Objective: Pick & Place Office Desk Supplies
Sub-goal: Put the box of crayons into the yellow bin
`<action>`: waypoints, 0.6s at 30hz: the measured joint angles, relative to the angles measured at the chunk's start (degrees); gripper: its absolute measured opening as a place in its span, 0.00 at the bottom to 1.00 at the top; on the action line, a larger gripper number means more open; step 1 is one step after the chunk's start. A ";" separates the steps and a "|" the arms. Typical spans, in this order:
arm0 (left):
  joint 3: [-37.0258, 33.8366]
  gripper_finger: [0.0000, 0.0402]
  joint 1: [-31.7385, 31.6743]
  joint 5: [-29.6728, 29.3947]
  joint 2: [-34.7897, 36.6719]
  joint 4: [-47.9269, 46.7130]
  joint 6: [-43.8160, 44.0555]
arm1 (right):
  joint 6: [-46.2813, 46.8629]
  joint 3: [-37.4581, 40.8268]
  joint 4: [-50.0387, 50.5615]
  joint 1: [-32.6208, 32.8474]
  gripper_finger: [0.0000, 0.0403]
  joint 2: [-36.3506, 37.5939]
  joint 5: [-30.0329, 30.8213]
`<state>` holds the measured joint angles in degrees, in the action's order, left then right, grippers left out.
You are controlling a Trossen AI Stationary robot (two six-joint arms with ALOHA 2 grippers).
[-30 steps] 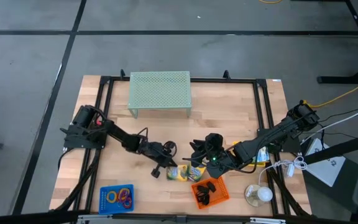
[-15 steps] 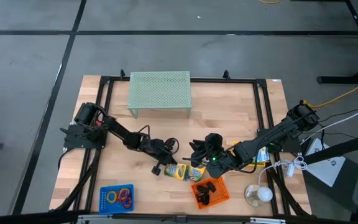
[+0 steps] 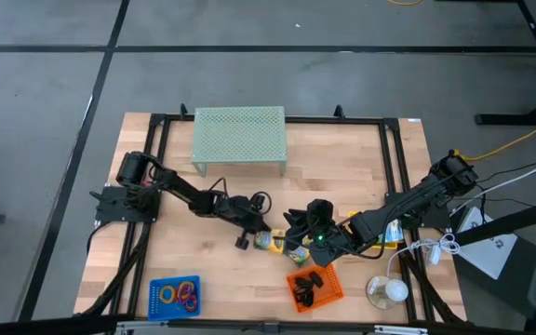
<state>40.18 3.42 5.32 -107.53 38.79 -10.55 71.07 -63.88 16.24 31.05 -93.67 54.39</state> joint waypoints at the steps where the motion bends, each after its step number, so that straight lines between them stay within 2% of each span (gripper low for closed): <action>1: 0.16 0.00 -0.05 -0.02 -0.02 -0.02 0.08 | 0.00 0.00 0.01 0.00 0.27 0.00 0.00; 11: 0.44 0.00 0.96 -0.33 1.86 -0.09 1.15 | -0.67 0.00 0.03 0.00 0.27 0.00 0.04; 18: 0.59 0.00 8.07 -1.91 8.84 -1.55 0.98 | -4.93 0.00 -0.03 0.14 0.27 0.00 1.13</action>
<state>40.77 11.49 3.41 -98.68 37.23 -9.57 66.14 -63.88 16.21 31.18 -93.67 55.52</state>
